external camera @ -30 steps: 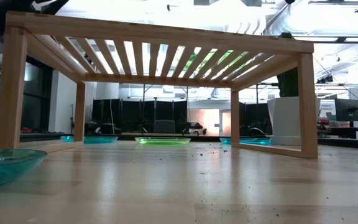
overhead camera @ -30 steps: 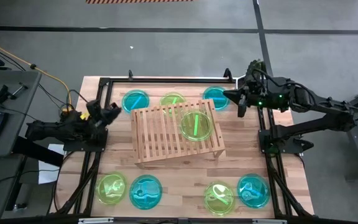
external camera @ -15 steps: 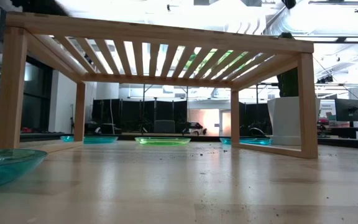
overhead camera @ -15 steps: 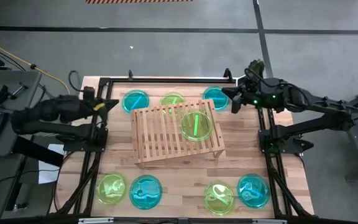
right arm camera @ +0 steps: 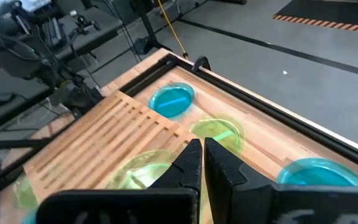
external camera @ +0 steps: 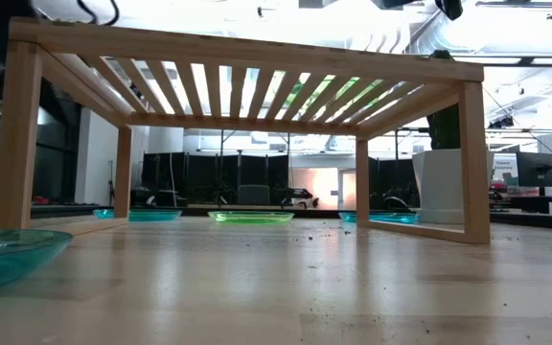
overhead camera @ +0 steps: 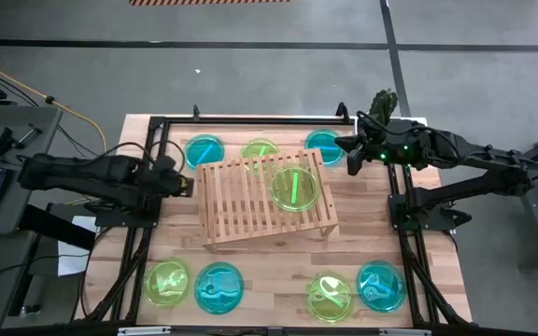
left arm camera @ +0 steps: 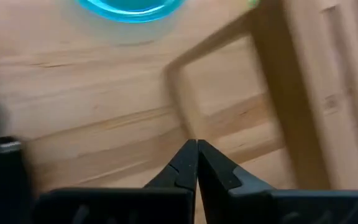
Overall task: Place and stack plates onto a shelf
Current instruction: Adjust the shelf
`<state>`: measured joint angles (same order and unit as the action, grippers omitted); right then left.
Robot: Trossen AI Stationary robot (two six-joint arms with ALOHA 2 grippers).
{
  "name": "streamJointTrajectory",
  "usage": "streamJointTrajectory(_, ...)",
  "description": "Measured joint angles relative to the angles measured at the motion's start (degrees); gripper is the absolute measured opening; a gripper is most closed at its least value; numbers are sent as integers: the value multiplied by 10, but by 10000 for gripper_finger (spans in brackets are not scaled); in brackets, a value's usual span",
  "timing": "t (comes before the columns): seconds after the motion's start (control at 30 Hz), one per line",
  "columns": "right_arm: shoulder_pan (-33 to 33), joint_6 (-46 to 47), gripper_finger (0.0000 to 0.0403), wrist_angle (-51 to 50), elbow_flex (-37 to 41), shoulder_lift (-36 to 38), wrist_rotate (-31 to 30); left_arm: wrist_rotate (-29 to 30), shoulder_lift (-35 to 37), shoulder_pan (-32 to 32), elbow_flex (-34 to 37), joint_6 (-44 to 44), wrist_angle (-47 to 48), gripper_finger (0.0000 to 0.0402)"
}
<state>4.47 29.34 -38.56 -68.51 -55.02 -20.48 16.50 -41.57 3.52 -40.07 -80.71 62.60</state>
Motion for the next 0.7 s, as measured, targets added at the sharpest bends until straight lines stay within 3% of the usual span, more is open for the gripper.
streamJointTrajectory(0.4, 0, -13, 0, -47, 0, 0, 1, 52, -118, -5, -15, -25, -91, 0)
streamJointTrajectory(0.7, 0, -13, 0, -77, 0, 1, 9, 67, -199, -84, -16, 43, -210, 0)
